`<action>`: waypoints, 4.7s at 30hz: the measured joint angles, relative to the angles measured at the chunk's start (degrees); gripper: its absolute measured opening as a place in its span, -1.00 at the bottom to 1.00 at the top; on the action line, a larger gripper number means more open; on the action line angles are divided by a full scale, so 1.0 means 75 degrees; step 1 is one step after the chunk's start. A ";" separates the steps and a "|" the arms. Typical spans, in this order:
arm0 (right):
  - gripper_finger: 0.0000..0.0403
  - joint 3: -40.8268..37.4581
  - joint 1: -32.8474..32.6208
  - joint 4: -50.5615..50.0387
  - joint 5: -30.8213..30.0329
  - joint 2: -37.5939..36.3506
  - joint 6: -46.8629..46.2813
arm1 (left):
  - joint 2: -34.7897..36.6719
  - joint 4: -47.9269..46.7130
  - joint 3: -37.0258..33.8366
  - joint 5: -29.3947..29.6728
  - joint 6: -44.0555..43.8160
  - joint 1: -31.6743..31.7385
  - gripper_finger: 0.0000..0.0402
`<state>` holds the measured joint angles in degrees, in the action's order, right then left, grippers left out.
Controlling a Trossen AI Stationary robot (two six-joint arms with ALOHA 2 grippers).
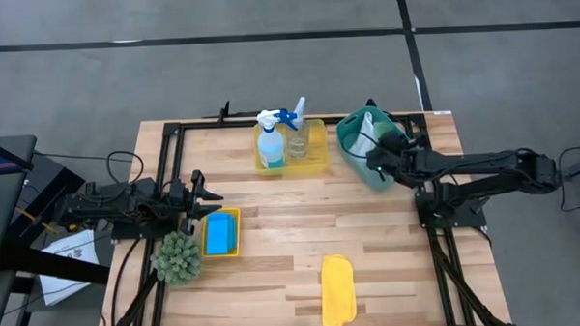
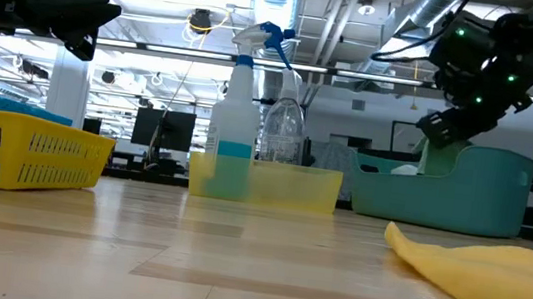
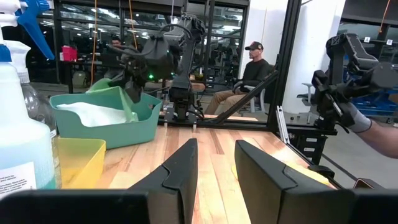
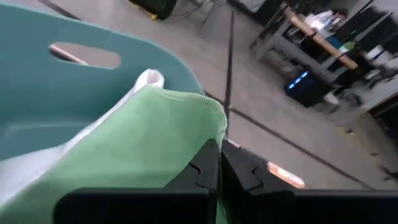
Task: Pick & Place Kitchen Items
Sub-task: Put the green microfiber cloth into the green bin, then put the yellow microfiber cloth into the green bin
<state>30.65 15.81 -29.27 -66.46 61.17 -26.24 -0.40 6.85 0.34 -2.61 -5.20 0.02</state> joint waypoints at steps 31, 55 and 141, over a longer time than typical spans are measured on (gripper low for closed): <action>-1.00 0.0000 0.0517 0.1033 0.1658 0.0006 0.0982 | -0.0003 0.0002 0.0000 0.0000 -0.0001 -0.0001 -0.48; -1.00 0.0003 0.1131 0.2448 0.3693 0.1792 0.1387 | -0.0001 0.0002 0.0000 -0.0002 -0.0001 0.0001 -0.48; 0.02 0.0006 -0.6210 0.4108 0.5570 0.1002 -0.0104 | 0.0000 0.0003 0.0000 0.0000 -0.0001 0.0002 -0.48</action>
<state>30.70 -30.76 1.54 -24.69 68.68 -27.02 -0.40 6.87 0.34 -2.61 -5.21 0.03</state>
